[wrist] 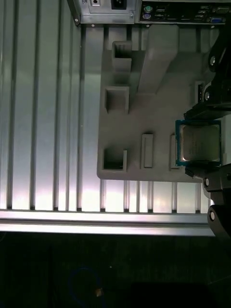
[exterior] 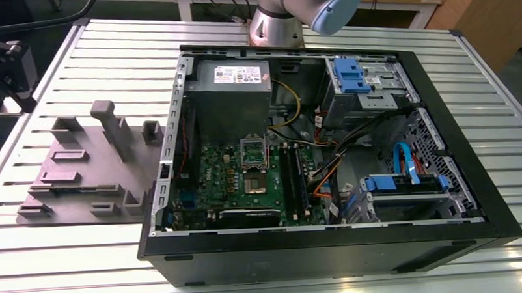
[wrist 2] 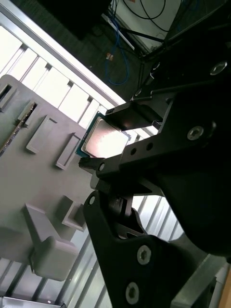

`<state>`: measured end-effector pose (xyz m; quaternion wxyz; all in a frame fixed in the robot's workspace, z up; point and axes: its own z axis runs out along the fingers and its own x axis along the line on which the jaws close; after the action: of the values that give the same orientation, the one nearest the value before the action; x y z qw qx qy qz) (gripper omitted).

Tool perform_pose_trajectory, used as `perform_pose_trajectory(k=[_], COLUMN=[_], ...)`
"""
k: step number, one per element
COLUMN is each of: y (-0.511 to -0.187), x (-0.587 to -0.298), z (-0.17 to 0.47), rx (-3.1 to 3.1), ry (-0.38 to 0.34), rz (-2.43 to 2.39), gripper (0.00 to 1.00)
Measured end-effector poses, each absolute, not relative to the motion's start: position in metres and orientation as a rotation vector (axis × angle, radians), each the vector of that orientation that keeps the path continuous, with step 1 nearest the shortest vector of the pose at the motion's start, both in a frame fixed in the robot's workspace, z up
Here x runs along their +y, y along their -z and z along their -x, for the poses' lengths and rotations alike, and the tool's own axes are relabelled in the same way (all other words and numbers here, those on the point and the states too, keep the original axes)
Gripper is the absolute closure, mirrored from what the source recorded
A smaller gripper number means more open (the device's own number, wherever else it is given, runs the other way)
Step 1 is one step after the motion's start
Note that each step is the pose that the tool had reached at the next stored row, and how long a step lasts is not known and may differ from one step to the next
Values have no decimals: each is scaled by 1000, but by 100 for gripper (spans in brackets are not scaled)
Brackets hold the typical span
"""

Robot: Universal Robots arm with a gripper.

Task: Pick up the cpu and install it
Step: 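Pick up the cpu and move it towards the insertion slot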

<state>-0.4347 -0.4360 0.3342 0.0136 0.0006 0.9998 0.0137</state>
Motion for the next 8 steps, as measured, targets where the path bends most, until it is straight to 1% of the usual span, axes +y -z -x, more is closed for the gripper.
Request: perform_pose_trajectory(k=[8], y=[-335], x=[-436], z=[435], rx=[3114], ry=[-42], rz=[-2], gripper=[53])
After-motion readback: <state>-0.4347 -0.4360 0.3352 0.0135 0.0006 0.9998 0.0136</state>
